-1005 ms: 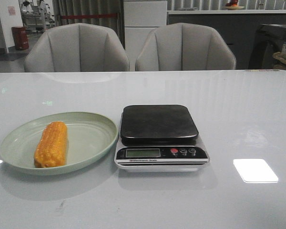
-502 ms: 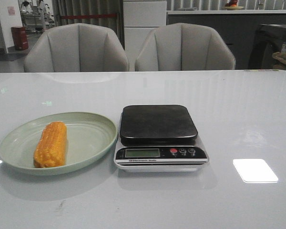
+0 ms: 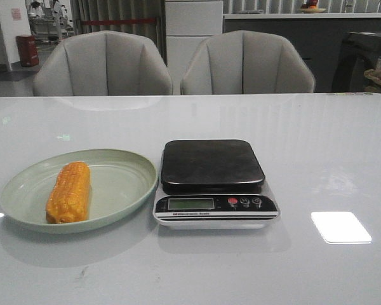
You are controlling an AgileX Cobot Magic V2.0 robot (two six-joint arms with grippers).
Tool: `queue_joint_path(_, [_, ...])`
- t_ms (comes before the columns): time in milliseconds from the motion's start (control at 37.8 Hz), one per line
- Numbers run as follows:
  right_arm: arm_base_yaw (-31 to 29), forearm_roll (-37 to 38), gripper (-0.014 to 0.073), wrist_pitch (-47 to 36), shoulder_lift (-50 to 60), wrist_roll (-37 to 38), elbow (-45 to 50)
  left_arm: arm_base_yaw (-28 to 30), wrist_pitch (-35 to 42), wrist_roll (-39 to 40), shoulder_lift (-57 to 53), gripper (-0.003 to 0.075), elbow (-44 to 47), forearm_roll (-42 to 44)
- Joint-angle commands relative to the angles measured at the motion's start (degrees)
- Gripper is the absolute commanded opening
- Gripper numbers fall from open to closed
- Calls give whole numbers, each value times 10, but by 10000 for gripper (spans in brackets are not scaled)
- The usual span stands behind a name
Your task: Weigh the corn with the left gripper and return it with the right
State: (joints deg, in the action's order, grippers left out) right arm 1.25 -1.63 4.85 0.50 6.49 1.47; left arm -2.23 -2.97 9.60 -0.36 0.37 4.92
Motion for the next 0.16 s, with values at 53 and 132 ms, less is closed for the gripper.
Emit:
queue_joint_path(53, [-4, 7, 176, -49, 11, -6, 6, 0, 42, 0, -11, 114, 18, 0])
queue_joint_path(132, [-4, 7, 176, -49, 11, -6, 6, 0, 42, 0, -11, 114, 18, 0])
